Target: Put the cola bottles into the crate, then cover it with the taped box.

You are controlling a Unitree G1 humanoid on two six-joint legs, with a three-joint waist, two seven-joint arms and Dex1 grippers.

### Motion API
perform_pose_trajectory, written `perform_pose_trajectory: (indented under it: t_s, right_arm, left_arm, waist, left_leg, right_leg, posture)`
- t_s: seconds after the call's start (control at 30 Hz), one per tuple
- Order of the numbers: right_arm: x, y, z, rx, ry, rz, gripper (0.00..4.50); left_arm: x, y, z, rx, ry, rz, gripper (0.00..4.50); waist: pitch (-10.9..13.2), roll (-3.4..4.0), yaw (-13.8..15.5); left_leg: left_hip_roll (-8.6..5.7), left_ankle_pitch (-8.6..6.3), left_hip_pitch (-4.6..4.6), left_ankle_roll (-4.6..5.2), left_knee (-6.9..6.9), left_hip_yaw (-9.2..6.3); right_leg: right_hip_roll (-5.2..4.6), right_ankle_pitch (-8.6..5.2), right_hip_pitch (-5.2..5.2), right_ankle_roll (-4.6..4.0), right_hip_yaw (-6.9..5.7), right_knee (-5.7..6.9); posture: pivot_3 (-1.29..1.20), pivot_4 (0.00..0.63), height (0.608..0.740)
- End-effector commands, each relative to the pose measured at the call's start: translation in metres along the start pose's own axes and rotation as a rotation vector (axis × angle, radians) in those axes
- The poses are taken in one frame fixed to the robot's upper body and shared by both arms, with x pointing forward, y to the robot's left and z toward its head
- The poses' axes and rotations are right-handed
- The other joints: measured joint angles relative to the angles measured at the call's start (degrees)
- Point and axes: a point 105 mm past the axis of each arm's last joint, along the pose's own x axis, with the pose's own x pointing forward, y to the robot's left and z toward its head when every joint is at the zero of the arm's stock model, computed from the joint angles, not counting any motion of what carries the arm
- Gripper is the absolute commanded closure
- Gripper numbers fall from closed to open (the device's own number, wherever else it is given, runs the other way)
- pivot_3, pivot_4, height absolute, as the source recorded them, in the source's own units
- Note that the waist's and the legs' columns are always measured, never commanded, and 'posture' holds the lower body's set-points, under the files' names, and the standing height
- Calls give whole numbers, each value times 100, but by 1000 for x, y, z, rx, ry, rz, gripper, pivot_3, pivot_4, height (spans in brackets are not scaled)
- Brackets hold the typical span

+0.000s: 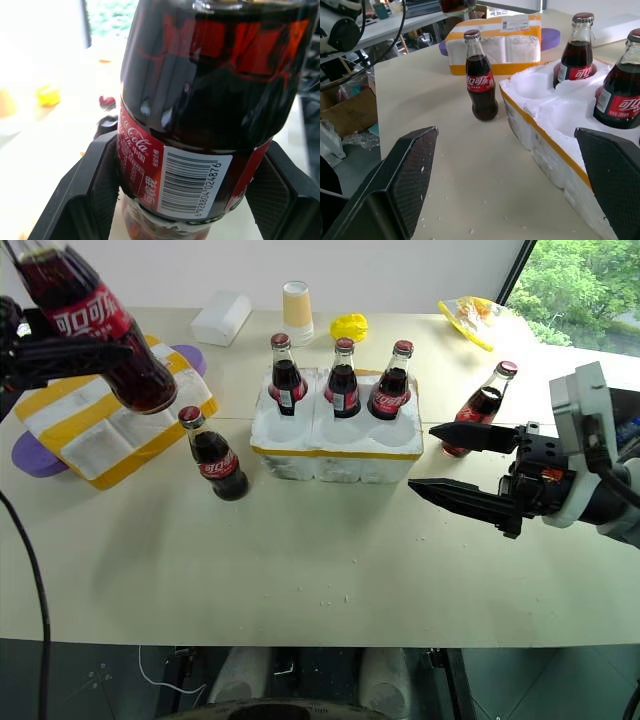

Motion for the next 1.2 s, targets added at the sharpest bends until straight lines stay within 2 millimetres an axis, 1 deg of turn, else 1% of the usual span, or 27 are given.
perform_pose_trajectory:
  t_s: [0.03, 0.13, 0.33, 0.47, 0.53, 0.63, 0.8, 0.9, 1.0, 1.07, 1.2]
  right_arm:
    - [0, 2, 7, -43, -32, -5, 0]
    - [1, 2, 6, -41, -37, -8, 0]
    - [2, 3, 4, -37, -47, -19, 0]
    - [2, 4, 4, -37, -53, -27, 0]
    - [1, 4, 4, -37, -57, -35, 0]
    - [1, 3, 4, -36, -61, -41, 0]
    - [2, 1, 3, -36, -66, -46, 0]
    - [2, -1, 2, -36, -78, -59, 0]
    - [3, 0, 0, -32, -86, -66, 0]
    - [4, 0, -2, -31, -87, -68, 0]
    - [4, 1, -2, -28, -87, -76, 0]
  left_arm:
    - [24, -30, 34, 104, -61, -110, 1653]
    - [54, -35, 34, 124, -49, -122, 1653]
    - [98, -46, 31, 95, -54, -153, 1653]
    - [118, -43, 36, 24, -54, -118, 1653]
    - [130, -38, 36, 22, -18, -64, 1653]
    - [140, -31, 37, 32, 0, -28, 1653]
    - [152, -30, 45, 61, 20, -109, 1653]
    - [171, -20, 45, 64, 68, -71, 1653]
    - [185, -21, 45, 47, 72, -71, 1653]
    - [193, -23, 44, 11, 66, -81, 1653]
    - [211, -29, 28, -56, 90, -86, 1653]
  waist:
    - [2, -4, 20]
    - [2, -5, 30]
    - [3, -3, -6]
    - [6, -5, 4]
    - [6, -5, 16]
    - [6, -4, 13]
    - [6, -3, 13]
    - [7, -5, 40]
    - [7, -4, 62]
    - [7, -4, 81]
    - [8, -4, 126]
  left_leg:
    - [-1, 0, 0, 0, 1, -1]
    - [-5, 0, 1, 2, 6, -8]
    - [-5, 5, 9, -5, 5, -9]
    - [-5, 6, 7, -6, 5, -11]
    - [-5, 6, 6, -5, 5, -12]
    - [-7, 6, 8, -5, 5, -11]
    - [-7, 7, 7, -8, 5, -8]
    - [-8, 7, 3, -7, 5, -8]
    - [-10, 6, 2, -6, 5, -8]
    - [-9, 6, 3, -6, 5, -10]
    - [-8, 6, 0, -5, 5, -10]
  right_leg:
    - [0, -1, 3, 1, 0, 0]
    - [-2, 1, 14, 9, 0, -6]
    - [4, 3, 16, 12, 1, -1]
    - [4, 3, 15, 13, 1, -1]
    - [3, 2, 15, 14, 1, -2]
    - [2, 2, 17, 14, 1, -2]
    - [4, 2, 14, 13, 0, 1]
    - [4, 2, 12, 14, -2, -5]
    - [1, 2, 13, 14, -1, -6]
    - [2, 1, 12, 14, -1, -5]
    - [2, 1, 8, 14, 0, -5]
  posture:
    - [0, 150, 740]
    - [0, 150, 740]
    - [0, 150, 740]
    - [0, 150, 740]
    - [0, 150, 740]
    - [0, 150, 740]
    - [0, 150, 740]
    - [0, 150, 740]
    - [0, 150, 740]
    - [0, 150, 740]
    - [0, 150, 740]
